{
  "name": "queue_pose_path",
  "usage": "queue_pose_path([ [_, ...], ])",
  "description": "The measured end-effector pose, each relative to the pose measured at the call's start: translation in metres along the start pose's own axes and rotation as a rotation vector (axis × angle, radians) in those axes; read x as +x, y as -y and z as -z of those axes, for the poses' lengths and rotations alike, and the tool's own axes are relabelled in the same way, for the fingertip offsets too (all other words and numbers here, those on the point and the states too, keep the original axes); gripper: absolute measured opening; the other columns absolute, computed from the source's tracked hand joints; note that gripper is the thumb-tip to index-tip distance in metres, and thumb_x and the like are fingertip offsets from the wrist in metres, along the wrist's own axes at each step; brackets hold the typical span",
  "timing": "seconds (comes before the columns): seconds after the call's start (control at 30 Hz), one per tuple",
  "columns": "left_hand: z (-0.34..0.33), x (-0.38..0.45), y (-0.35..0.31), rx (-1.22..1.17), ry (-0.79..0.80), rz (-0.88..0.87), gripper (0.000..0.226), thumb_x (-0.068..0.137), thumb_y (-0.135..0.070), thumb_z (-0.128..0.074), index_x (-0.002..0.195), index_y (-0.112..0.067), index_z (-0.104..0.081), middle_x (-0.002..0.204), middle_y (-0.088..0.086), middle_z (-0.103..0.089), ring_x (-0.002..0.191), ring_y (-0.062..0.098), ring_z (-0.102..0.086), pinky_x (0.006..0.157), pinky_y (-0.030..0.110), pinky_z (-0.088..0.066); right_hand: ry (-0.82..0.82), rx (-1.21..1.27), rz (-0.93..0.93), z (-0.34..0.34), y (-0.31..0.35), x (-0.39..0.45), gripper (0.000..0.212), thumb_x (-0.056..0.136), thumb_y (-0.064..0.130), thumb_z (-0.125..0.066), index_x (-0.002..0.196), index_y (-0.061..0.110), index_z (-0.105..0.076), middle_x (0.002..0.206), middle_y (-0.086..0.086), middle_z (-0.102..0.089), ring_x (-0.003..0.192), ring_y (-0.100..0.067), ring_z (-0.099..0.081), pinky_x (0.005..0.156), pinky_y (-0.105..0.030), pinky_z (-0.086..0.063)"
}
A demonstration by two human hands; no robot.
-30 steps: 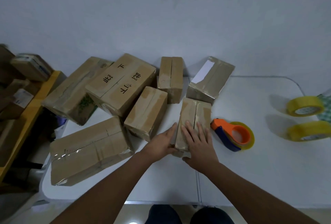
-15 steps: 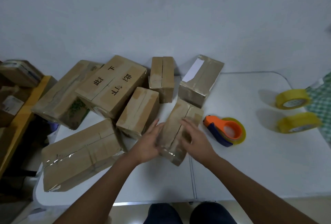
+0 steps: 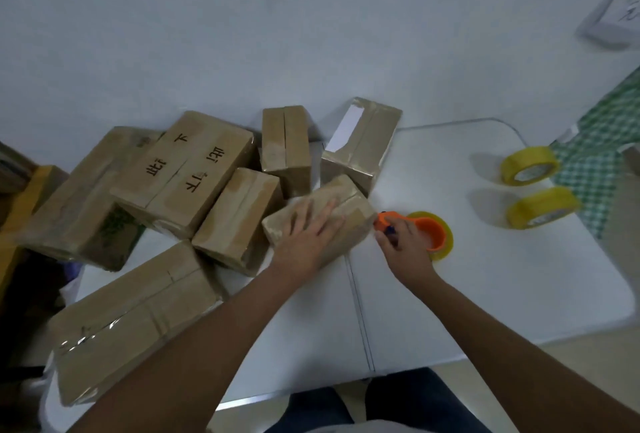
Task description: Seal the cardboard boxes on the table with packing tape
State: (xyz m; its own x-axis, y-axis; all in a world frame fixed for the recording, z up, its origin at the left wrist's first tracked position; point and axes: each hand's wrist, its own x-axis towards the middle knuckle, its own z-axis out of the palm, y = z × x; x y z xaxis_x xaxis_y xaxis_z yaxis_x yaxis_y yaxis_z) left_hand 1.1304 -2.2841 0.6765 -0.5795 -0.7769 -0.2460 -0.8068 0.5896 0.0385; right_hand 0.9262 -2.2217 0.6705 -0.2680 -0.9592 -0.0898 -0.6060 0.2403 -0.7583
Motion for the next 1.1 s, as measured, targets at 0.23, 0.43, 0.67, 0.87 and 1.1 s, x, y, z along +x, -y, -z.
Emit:
queue_pose_path([
  [0.23,-0.006,0.021,-0.003,-0.008,0.003,-0.044,0.092,0.096,-0.010,-0.055,0.155,-0.042,0.008,0.166,-0.010,0.006,0.152,0.026,0.006,0.122,0.053,-0.002,0.152,-0.074,-0.024,0.019,-0.004,0.047,0.037,0.099,0.030,-0.052,0.134,0.018,-0.049,0.141,-0.003,-0.039,0.113,-0.020,-0.053,0.095,-0.033,-0.043],
  [0.43,0.001,0.049,0.002,-0.061,0.032,-0.164,0.105,0.085,0.008,-0.058,0.155,-0.043,0.001,0.165,-0.014,0.005,0.152,0.022,0.011,0.122,0.050,0.005,0.173,-0.313,-0.038,0.033,-0.026,0.078,0.024,0.096,0.021,-0.051,0.116,0.007,-0.051,0.123,-0.012,-0.048,0.095,-0.026,-0.055,0.076,-0.028,-0.038],
  [0.67,-0.010,0.063,0.004,-0.105,-0.088,-0.166,0.110,0.069,0.022,-0.053,0.152,-0.043,-0.022,0.162,-0.010,-0.020,0.153,0.021,-0.002,0.122,0.053,-0.001,0.272,-0.571,-0.086,0.024,-0.103,0.063,0.048,0.089,0.048,-0.063,0.111,0.007,-0.052,0.112,-0.009,-0.056,0.097,-0.027,-0.058,0.076,-0.032,-0.042],
  [0.87,-0.015,0.078,0.000,-0.092,-0.175,-0.181,0.107,0.062,0.023,-0.057,0.146,-0.039,-0.035,0.152,-0.005,-0.035,0.149,0.024,-0.015,0.120,0.059,-0.012,0.285,-0.631,-0.002,0.052,-0.124,0.074,0.038,0.090,0.033,-0.064,0.116,0.008,-0.051,0.114,-0.010,-0.054,0.103,-0.030,-0.056,0.079,-0.035,-0.042],
  [1.1,0.022,0.086,-0.009,-0.083,-0.060,-0.170,0.055,0.097,-0.036,-0.054,0.148,-0.038,-0.032,0.154,-0.004,-0.029,0.145,0.026,-0.020,0.120,0.053,-0.012,0.228,-0.577,0.058,0.089,-0.088,0.109,0.028,0.092,0.028,-0.055,0.111,0.009,-0.050,0.113,-0.007,-0.052,0.097,-0.028,-0.055,0.074,-0.035,-0.044],
])
